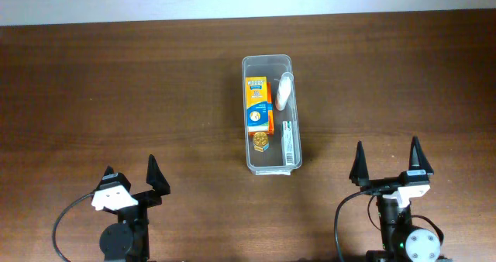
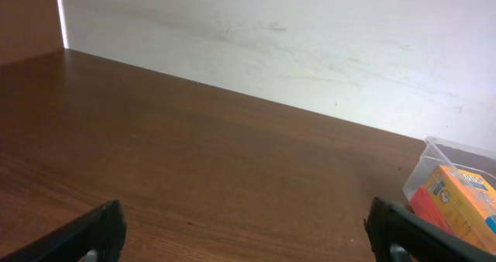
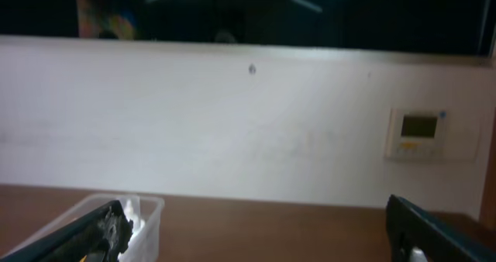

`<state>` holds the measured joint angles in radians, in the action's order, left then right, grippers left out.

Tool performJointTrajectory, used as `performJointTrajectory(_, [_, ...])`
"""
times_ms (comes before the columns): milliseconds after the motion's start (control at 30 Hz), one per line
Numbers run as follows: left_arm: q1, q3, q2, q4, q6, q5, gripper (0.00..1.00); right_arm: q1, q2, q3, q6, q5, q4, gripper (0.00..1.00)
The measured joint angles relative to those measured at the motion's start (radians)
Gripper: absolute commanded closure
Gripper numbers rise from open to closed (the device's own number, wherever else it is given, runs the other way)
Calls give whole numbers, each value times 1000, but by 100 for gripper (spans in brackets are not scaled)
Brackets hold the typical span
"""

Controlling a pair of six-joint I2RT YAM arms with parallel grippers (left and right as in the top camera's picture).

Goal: Pack container

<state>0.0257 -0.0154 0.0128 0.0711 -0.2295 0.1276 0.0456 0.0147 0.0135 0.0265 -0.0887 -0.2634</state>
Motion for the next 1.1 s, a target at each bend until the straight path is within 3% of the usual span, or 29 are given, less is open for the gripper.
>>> performJointTrajectory(133, [0,0,0,0,0,0,1,0,-1,-3,1,0,45,2])
performJointTrajectory(433, [0,0,0,0,0,0,1,0,-5,-3,1,0,318,2])
performJointTrajectory(1100, [0,0,0,0,0,0,0,0,-5,-3,1,0,328,1])
